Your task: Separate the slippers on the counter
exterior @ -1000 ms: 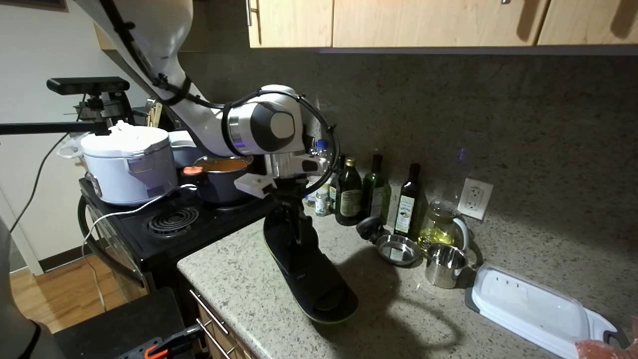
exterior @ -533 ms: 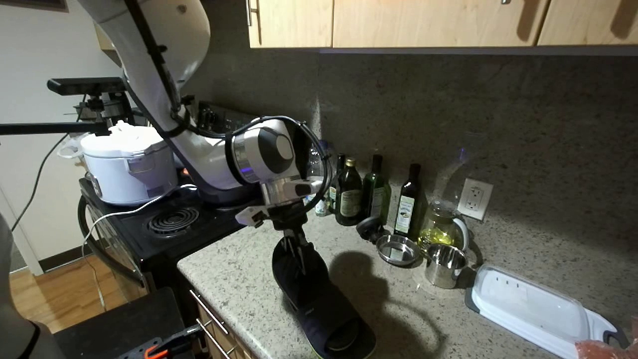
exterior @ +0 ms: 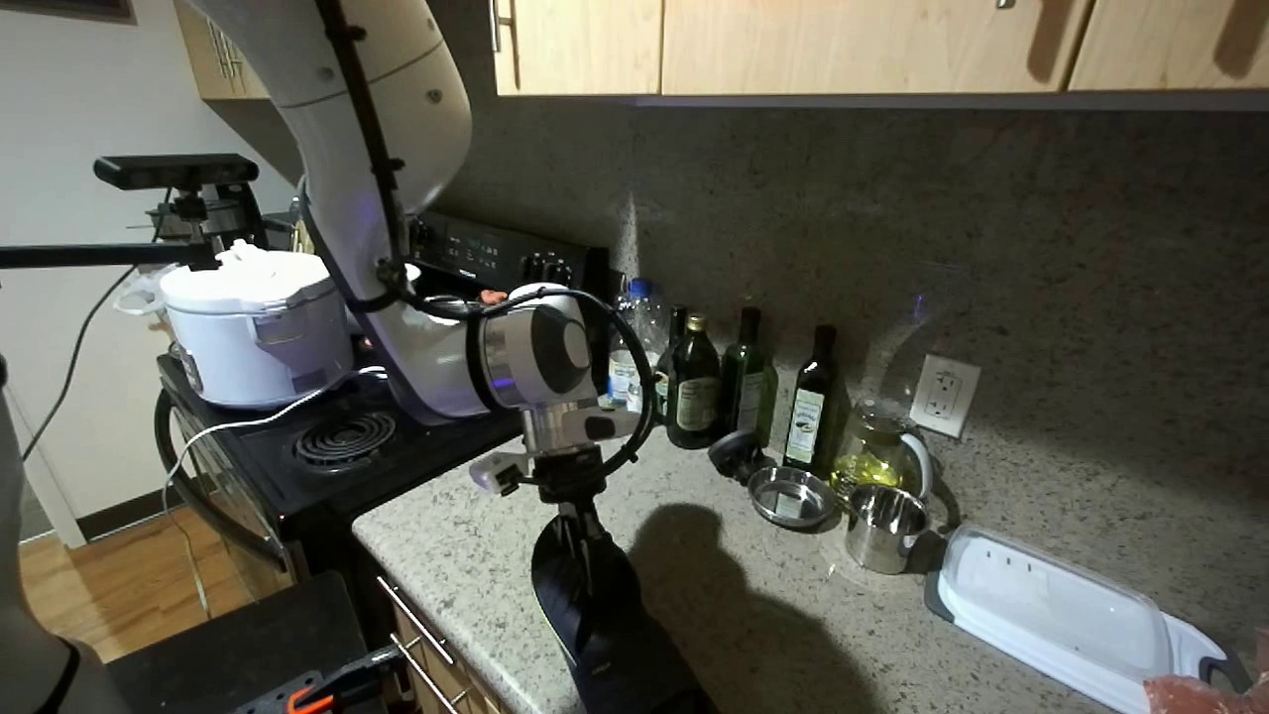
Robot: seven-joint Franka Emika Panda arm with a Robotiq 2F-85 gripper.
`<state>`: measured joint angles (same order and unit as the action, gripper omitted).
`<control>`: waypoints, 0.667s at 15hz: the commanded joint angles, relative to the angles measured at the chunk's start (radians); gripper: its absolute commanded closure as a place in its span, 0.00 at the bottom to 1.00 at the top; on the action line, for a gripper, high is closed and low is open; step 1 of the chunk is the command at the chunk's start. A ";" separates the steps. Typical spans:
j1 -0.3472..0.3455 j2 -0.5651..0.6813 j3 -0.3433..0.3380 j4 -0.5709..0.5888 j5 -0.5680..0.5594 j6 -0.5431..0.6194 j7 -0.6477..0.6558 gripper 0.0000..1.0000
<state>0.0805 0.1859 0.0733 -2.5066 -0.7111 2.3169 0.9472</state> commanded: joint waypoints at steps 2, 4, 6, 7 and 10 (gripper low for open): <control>0.036 0.059 -0.005 0.054 0.047 0.006 -0.008 1.00; 0.051 0.083 -0.002 0.073 0.065 0.005 -0.013 1.00; 0.067 0.104 -0.001 0.092 0.079 0.004 -0.019 1.00; 0.074 0.115 0.000 0.102 0.089 0.005 -0.023 1.00; 0.091 0.134 0.002 0.128 0.126 0.008 -0.041 1.00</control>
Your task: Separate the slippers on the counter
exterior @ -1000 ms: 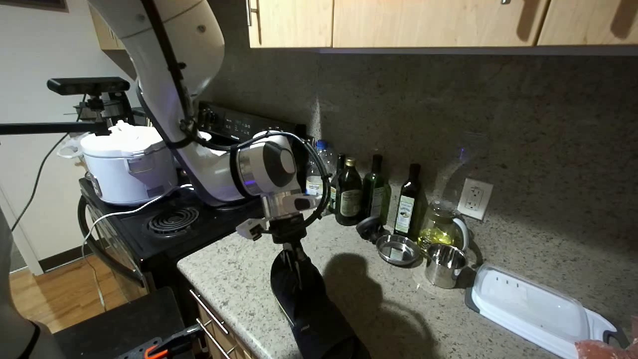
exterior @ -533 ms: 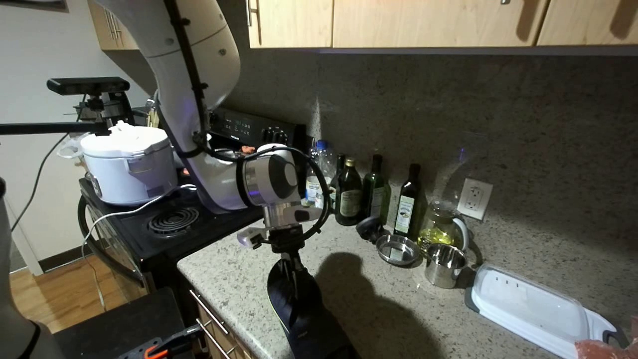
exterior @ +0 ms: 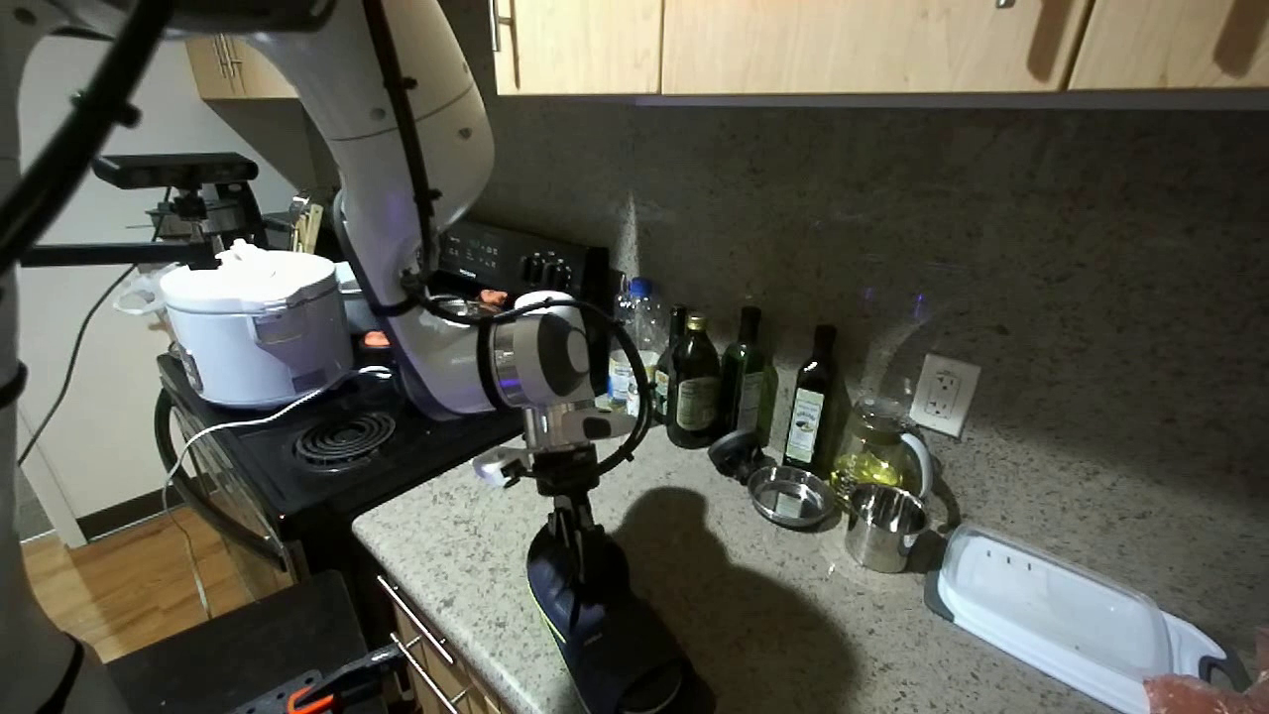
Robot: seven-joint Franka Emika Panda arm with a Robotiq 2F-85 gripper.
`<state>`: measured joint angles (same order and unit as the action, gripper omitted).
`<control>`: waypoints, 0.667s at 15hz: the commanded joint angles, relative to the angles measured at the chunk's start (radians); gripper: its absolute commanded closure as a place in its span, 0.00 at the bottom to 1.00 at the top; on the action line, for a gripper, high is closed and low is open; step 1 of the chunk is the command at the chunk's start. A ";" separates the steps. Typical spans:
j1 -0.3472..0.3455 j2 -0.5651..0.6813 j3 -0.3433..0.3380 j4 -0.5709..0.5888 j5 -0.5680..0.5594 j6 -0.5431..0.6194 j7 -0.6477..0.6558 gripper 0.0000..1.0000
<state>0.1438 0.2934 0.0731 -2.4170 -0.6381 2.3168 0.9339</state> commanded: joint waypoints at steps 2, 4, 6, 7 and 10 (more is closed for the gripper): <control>0.038 0.036 0.003 0.059 0.082 0.009 -0.042 1.00; 0.047 0.039 0.005 0.073 0.117 0.012 -0.061 1.00; 0.060 0.042 0.005 0.089 0.153 0.012 -0.081 1.00; 0.066 0.044 0.006 0.097 0.175 0.013 -0.087 1.00; 0.079 0.053 0.012 0.119 0.240 0.016 -0.126 1.00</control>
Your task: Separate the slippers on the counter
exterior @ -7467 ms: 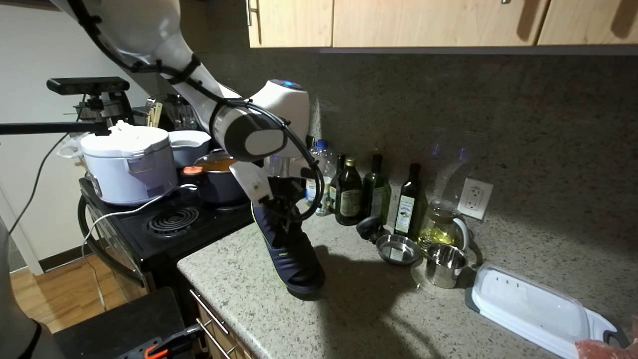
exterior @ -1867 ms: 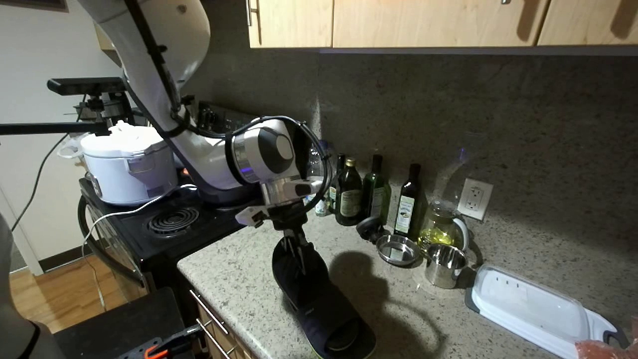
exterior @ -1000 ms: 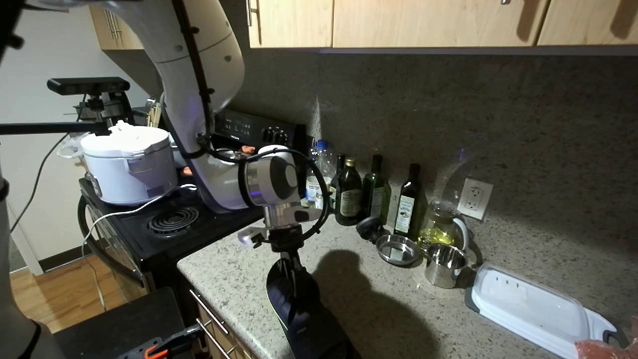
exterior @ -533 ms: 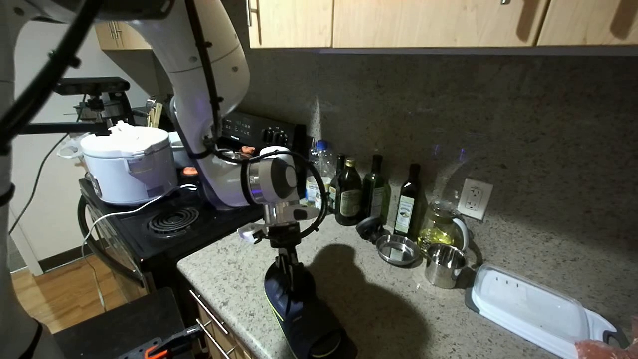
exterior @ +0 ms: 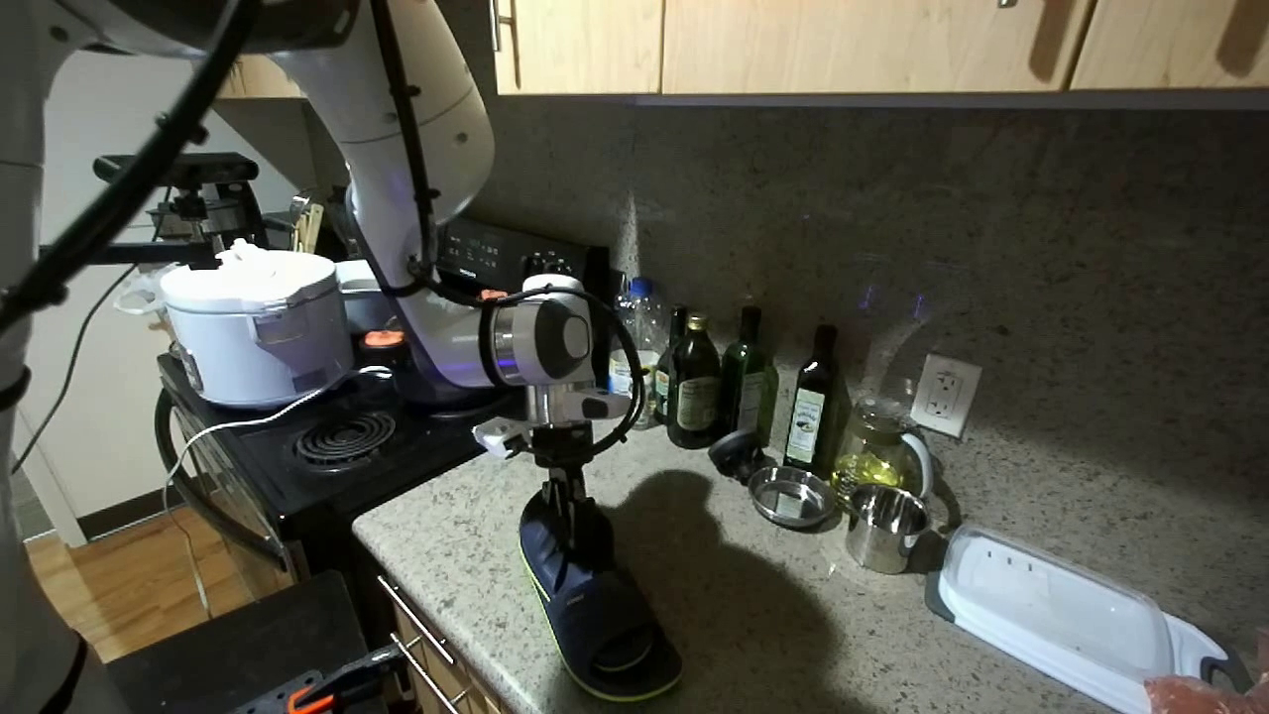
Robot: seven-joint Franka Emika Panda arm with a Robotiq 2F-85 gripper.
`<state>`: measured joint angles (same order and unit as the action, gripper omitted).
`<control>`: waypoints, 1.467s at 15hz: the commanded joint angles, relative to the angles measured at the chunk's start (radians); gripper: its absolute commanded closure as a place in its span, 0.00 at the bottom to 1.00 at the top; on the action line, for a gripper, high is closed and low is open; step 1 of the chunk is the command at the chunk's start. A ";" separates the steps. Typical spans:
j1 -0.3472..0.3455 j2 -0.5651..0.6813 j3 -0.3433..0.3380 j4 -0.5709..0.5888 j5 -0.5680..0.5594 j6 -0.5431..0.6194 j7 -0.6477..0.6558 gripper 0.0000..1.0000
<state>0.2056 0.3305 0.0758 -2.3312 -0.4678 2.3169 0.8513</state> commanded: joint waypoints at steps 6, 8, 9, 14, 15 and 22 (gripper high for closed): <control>0.042 0.011 0.040 0.057 0.197 0.020 -0.146 1.00; 0.054 0.016 0.052 0.064 0.223 0.023 -0.181 1.00; 0.061 0.015 0.060 0.065 0.238 0.024 -0.200 1.00; 0.085 0.012 0.105 0.071 0.333 0.028 -0.313 1.00; 0.090 0.013 0.111 0.077 0.348 0.027 -0.331 1.00; 0.109 0.007 0.094 0.071 0.358 0.019 -0.344 1.00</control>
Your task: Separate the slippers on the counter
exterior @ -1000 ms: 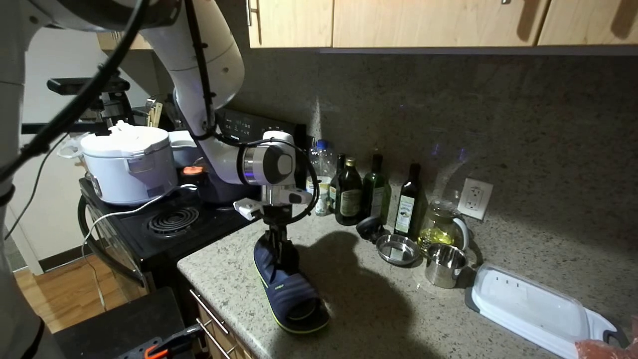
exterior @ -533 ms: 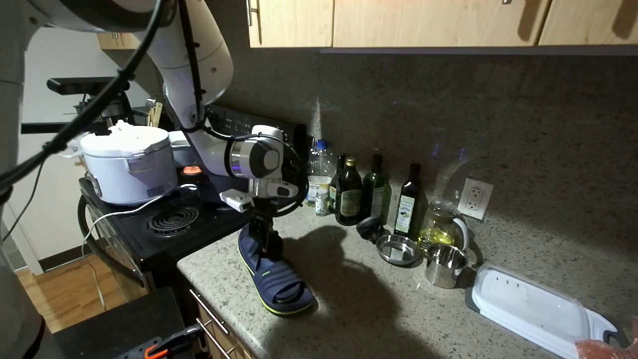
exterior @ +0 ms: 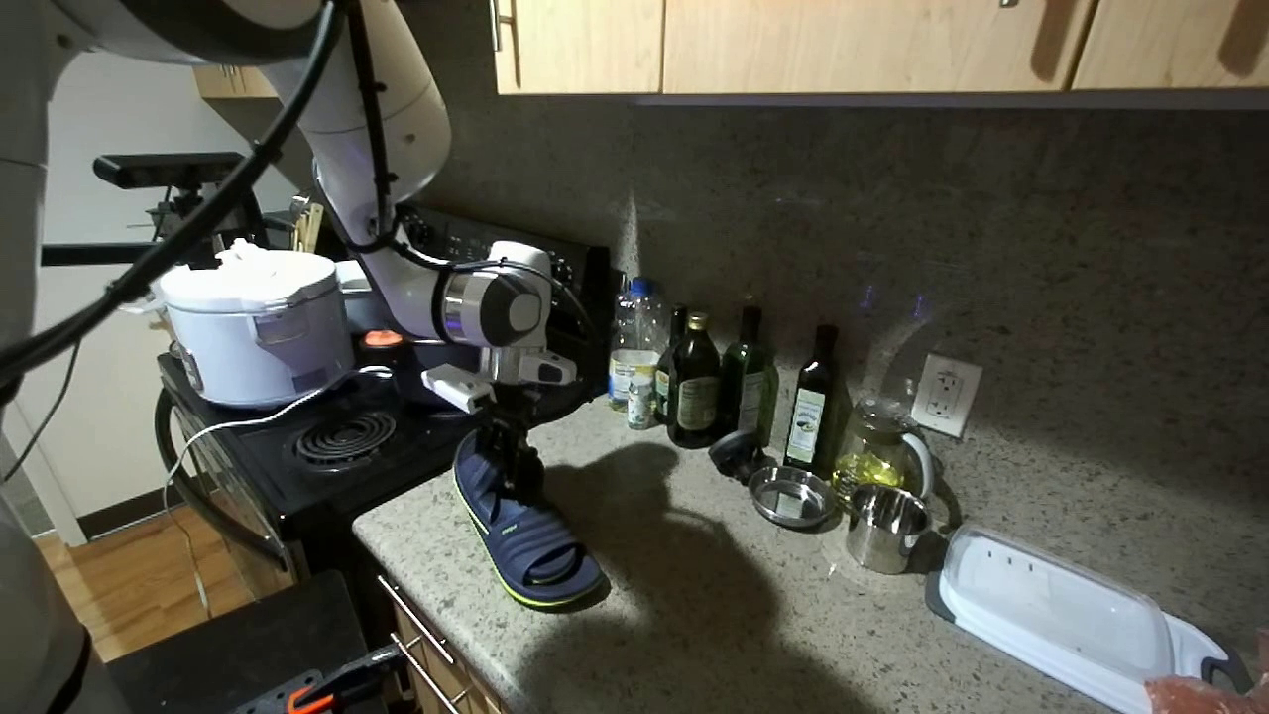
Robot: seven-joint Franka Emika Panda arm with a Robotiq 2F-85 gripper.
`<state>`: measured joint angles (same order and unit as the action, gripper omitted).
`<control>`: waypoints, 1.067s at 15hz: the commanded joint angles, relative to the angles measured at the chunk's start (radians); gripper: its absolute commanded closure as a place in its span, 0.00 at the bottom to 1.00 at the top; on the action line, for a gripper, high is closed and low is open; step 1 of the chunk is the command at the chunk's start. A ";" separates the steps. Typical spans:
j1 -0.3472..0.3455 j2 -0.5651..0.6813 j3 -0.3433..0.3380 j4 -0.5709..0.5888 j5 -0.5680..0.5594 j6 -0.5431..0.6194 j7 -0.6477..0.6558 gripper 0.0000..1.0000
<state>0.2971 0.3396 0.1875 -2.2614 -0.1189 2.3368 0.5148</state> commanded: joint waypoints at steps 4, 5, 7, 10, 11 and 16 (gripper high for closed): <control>0.018 -0.002 -0.018 0.001 0.009 -0.001 -0.007 1.00; 0.020 0.003 -0.017 0.004 0.010 -0.004 -0.009 1.00; 0.029 0.035 -0.002 0.037 0.017 -0.015 -0.028 1.00; 0.060 0.100 0.020 0.104 0.018 -0.032 -0.073 1.00; 0.072 0.123 0.026 0.132 0.017 -0.038 -0.090 1.00; 0.126 0.191 0.046 0.265 0.022 -0.097 -0.155 1.00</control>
<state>0.4006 0.4851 0.2167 -2.0935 -0.1188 2.2858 0.4135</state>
